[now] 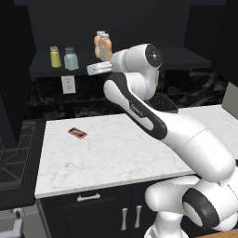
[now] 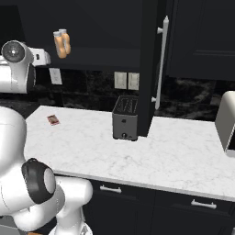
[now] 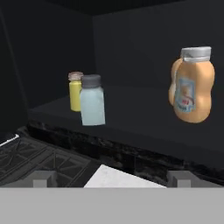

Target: Put the shaker and condiment bottle from the counter next to their counterparts in the cabinet.

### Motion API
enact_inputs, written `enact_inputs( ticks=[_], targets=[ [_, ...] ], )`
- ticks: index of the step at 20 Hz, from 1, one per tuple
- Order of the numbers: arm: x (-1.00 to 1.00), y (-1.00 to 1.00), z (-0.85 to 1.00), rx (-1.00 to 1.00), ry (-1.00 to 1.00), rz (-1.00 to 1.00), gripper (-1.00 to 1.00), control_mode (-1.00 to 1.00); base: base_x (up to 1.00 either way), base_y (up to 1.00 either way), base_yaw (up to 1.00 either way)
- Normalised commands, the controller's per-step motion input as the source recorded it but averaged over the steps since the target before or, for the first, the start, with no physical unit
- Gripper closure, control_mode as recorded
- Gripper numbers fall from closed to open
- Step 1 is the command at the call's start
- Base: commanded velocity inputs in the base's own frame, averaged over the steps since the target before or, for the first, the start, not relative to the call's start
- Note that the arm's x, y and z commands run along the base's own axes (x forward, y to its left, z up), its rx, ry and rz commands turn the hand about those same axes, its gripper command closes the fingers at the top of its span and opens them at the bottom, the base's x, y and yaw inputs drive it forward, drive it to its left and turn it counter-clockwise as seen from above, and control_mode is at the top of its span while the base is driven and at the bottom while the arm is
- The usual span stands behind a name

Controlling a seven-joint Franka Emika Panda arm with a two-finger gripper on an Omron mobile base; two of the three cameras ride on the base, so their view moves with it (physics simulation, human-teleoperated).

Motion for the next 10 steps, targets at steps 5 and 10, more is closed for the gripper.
enact_inputs(
  ticks=[5, 10],
  targets=[
    [-0.94, -0.69, 0.14, 0.01, 0.00, -0.07, -1.00, -1.00, 0.00, 0.00, 0.00],
    [-0.74, -0.74, 0.01, 0.00, 0.05, -0.14, -1.00, -1.00, 0.00, 0.00, 0.00]
  ],
)
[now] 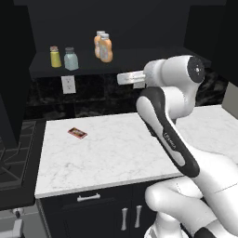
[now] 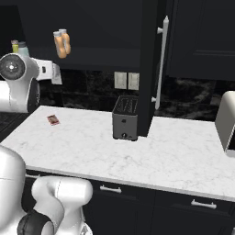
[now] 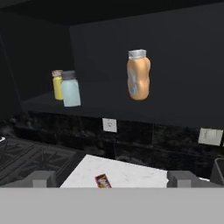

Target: Put the shaker and condiment bottle from the counter next to their counterparts in the cabinet.

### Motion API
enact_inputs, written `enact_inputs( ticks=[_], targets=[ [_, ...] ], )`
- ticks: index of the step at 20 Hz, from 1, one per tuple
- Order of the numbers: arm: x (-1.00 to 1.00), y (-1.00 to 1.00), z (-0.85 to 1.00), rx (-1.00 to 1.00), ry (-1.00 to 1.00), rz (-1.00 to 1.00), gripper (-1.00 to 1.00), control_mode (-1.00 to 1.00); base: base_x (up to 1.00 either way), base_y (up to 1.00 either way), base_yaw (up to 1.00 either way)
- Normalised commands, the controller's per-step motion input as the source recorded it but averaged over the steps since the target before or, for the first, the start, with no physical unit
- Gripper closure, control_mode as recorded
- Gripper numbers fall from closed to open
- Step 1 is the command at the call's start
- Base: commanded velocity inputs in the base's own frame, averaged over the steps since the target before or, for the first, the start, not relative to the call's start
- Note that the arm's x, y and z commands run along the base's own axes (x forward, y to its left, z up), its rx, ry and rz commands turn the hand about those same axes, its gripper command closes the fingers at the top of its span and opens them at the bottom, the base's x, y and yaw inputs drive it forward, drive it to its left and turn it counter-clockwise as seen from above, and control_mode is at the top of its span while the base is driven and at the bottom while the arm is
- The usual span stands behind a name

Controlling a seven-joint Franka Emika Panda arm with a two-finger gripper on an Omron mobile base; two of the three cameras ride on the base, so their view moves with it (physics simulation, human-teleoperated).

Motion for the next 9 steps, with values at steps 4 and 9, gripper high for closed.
enact_inputs(
  ticks=[4, 9],
  targets=[
    [-0.63, -0.68, 0.00, -0.03, 0.11, -0.19, -1.00, -1.00, 0.00, 0.00, 0.00],
    [-0.51, -0.75, 0.00, -0.03, 0.19, -0.22, -1.00, -1.00, 0.00, 0.00, 0.00]
  ],
)
